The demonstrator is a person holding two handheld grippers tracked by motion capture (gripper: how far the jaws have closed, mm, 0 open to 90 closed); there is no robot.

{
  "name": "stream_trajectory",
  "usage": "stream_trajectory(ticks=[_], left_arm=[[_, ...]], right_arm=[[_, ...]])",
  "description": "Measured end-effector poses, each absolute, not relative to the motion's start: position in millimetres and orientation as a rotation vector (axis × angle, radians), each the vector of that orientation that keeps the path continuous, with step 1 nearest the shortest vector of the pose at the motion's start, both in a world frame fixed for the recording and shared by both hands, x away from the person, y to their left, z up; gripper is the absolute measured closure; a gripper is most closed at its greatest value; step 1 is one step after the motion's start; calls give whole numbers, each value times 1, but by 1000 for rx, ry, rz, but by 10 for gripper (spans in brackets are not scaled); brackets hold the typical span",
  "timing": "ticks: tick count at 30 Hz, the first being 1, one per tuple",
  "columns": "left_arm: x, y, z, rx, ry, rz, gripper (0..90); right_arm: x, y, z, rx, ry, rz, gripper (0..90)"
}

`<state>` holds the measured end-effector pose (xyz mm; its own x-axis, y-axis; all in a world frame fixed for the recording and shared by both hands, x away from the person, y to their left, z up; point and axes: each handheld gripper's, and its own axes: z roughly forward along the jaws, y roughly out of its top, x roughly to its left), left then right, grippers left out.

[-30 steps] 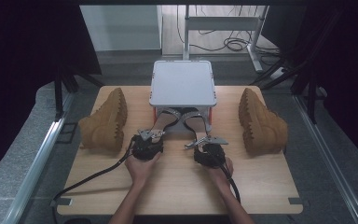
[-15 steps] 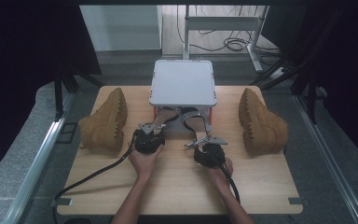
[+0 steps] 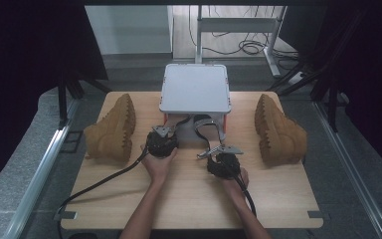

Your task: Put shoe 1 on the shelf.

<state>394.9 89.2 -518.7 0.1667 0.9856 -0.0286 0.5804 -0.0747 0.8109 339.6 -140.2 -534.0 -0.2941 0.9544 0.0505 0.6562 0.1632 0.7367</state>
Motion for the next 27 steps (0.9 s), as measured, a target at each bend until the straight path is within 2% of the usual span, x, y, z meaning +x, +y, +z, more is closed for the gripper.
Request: stream_trajectory(ticks=[27], left_arm=[[431,87,-512,1710,1516,687,418]], right_arm=[[339,-139,-535,1515,2014,923,383]])
